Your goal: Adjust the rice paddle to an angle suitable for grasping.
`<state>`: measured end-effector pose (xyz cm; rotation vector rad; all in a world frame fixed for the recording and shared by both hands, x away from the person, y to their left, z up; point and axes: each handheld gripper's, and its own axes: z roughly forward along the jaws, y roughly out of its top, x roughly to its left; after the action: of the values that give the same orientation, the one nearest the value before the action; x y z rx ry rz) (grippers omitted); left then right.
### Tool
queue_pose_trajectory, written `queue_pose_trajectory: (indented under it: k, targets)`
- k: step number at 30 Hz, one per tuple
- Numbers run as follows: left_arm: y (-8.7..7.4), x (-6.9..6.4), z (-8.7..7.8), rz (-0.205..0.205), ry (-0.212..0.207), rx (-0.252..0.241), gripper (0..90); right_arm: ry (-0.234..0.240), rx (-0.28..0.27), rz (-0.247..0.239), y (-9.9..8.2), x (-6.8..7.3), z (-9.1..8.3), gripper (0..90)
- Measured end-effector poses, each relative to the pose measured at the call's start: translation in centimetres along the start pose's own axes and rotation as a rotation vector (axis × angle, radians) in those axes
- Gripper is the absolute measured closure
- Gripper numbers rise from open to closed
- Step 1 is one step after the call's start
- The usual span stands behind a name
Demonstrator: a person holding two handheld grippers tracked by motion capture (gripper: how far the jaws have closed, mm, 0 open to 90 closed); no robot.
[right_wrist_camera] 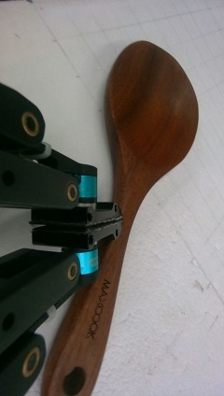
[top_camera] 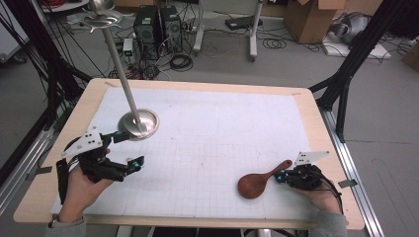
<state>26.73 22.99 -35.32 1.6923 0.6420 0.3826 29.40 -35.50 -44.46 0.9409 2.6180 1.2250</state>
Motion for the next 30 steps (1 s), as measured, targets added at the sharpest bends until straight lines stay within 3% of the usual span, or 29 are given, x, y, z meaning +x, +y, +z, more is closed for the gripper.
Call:
queue_pose_trajectory:
  k: [30]
  targets:
    - [-0.9,-0.3,-1.9,-0.011,0.036,0.018,1.8,-0.018,-0.019,0.006,2.3,-0.4,2.7,89.3]
